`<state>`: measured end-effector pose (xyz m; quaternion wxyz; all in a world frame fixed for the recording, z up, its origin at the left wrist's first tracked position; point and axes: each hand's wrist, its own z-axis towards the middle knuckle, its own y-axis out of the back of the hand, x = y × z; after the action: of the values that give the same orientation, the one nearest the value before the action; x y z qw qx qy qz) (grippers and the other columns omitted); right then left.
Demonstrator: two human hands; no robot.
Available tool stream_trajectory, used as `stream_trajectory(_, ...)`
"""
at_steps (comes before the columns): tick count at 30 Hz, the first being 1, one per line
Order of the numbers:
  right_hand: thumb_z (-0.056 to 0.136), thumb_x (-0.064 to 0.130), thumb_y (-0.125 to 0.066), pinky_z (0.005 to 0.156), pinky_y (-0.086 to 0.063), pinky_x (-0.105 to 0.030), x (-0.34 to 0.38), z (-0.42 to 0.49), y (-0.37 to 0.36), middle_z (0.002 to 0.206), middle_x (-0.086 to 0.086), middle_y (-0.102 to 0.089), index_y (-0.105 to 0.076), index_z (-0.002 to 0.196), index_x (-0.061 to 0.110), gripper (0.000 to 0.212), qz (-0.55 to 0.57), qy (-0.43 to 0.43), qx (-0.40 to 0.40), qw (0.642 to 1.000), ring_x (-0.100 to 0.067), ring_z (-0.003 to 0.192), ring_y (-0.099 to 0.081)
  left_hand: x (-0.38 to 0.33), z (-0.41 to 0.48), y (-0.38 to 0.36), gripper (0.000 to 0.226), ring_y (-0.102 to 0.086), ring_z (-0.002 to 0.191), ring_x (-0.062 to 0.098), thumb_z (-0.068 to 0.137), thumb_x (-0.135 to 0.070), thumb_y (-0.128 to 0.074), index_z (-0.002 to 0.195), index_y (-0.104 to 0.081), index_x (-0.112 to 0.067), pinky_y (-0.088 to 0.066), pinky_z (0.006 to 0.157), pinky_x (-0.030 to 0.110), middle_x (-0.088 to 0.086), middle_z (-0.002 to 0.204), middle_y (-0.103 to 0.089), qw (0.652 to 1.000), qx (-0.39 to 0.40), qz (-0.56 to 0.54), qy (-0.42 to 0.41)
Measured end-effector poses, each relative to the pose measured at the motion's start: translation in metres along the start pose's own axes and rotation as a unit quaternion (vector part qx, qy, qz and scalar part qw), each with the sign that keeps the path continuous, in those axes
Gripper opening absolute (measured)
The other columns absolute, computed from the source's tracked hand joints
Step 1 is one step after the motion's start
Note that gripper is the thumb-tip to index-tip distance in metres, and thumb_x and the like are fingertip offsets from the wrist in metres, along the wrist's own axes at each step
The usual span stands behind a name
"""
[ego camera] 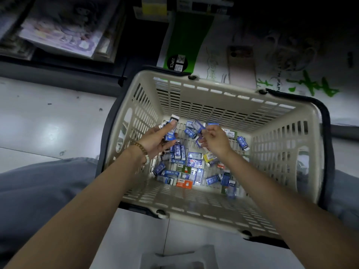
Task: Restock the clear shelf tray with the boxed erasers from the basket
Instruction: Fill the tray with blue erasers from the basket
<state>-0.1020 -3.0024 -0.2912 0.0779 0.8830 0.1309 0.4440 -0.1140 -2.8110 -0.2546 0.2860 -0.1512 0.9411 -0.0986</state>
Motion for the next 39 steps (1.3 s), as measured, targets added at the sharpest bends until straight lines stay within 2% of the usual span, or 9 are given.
stream_trajectory(2, 0.094, 0.014, -0.053, 0.052, -0.049, -0.017, 0.034, -0.013, 0.028, 0.084, -0.003, -0.06, -0.056, 0.103, 0.008, 0.011, -0.001, 0.065, 0.012, 0.998, -0.008, 0.057, -0.058, -0.009, -0.012, -0.007, 0.048, -0.065, 0.059, 0.004, 0.077, -0.034, -0.068, 0.115, -0.056, -0.006, -0.051, 0.051, 0.011, 0.005, 0.095, -0.06, 1.0, 0.019, -0.018, -0.013)
stream_trajectory(5, 0.092, 0.022, -0.057, 0.056, -0.047, -0.018, 0.091, -0.045, 0.068, 0.07, 0.007, -0.062, -0.064, 0.09, 0.021, 0.007, -0.004, 0.134, 0.07, 0.989, -0.002, 0.055, -0.054, -0.023, -0.034, -0.022, 0.065, -0.062, 0.058, 0.004, 0.071, -0.043, -0.067, 0.12, -0.05, -0.004, -0.051, 0.053, 0.011, 0.005, 0.094, -0.056, 0.997, 0.049, 0.0, -0.053)
stream_trajectory(10, 0.09, 0.024, -0.058, 0.049, -0.045, -0.015, 0.162, -0.103, 0.083, 0.064, 0.006, -0.062, -0.066, 0.09, 0.017, 0.011, -0.049, 0.158, 0.201, 0.966, -0.006, 0.056, -0.053, -0.046, -0.077, -0.055, 0.06, -0.068, 0.069, 0.005, 0.062, -0.049, -0.069, 0.106, -0.06, -0.01, -0.053, 0.059, 0.015, 0.001, 0.089, -0.069, 0.984, 0.138, 0.038, -0.106)
stream_trajectory(17, 0.089, 0.012, -0.06, 0.05, -0.048, -0.017, 0.211, -0.153, 0.09, 0.074, -0.004, -0.058, -0.053, 0.097, 0.007, 0.012, -0.018, 0.218, 0.145, 0.965, -0.006, 0.054, -0.057, -0.08, -0.135, -0.081, 0.062, -0.068, 0.073, 0.01, 0.049, -0.031, -0.086, 0.098, -0.056, -0.01, -0.056, 0.063, 0.021, 0.003, 0.083, -0.071, 0.958, 0.219, 0.058, -0.175)
stream_trajectory(24, 0.086, 0.007, -0.062, 0.057, -0.055, -0.017, 0.24, -0.179, 0.099, 0.087, -0.013, -0.064, -0.059, 0.112, -0.004, 0.028, 0.035, 0.218, 0.133, 0.966, -0.009, 0.059, -0.063, -0.112, -0.176, -0.104, 0.019, -0.068, 0.069, 0.008, 0.081, -0.002, -0.062, 0.098, -0.058, -0.011, -0.055, 0.06, 0.022, -0.002, 0.077, -0.072, 0.937, 0.239, 0.118, -0.224)
stream_trajectory(28, 0.085, 0.008, -0.065, 0.058, -0.054, -0.016, 0.258, -0.19, 0.106, 0.085, -0.012, -0.065, -0.06, 0.108, -0.003, 0.026, 0.021, 0.246, 0.127, 0.961, -0.008, 0.06, -0.066, -0.137, -0.196, -0.112, 0.019, -0.067, 0.079, 0.009, 0.084, 0.002, -0.059, 0.099, -0.062, -0.01, -0.056, 0.072, 0.024, 0.0, 0.084, -0.071, 0.916, 0.278, 0.18, -0.226)
stream_trajectory(31, 0.084, 0.011, -0.067, 0.061, -0.055, -0.017, 0.277, -0.196, 0.117, 0.1, -0.01, -0.066, -0.058, 0.112, 0.005, 0.031, 0.03, 0.211, 0.166, 0.963, -0.011, 0.071, -0.069, -0.157, -0.21, -0.115, 0.03, -0.067, 0.085, 0.015, 0.079, -0.002, -0.065, 0.108, -0.056, -0.004, -0.051, 0.092, 0.035, 0.004, 0.089, -0.07, 0.901, 0.286, 0.232, -0.227)
stream_trajectory(35, 0.084, 0.015, -0.066, 0.07, -0.056, -0.02, 0.298, -0.199, 0.129, 0.105, -0.01, -0.07, -0.056, 0.12, 0.006, 0.038, 0.066, 0.165, 0.231, 0.957, -0.016, 0.086, -0.07, -0.177, -0.219, -0.121, 0.057, -0.069, 0.081, 0.015, 0.07, -0.005, -0.073, 0.117, -0.041, -0.007, -0.056, 0.071, 0.025, 0.006, 0.097, -0.065, 0.908, 0.242, 0.226, -0.255)
stream_trajectory(39, 0.071, 0.021, -0.073, 0.074, -0.056, -0.02, 0.321, -0.196, 0.143, 0.109, -0.009, -0.07, -0.056, 0.119, 0.007, 0.052, 0.078, 0.18, 0.243, 0.95, -0.019, 0.096, -0.069, -0.199, -0.224, -0.131, 0.065, -0.067, 0.094, 0.014, 0.062, -0.02, -0.08, 0.121, -0.052, -0.016, -0.054, 0.078, 0.025, 0.006, 0.11, -0.062, 0.889, 0.245, 0.226, -0.314)
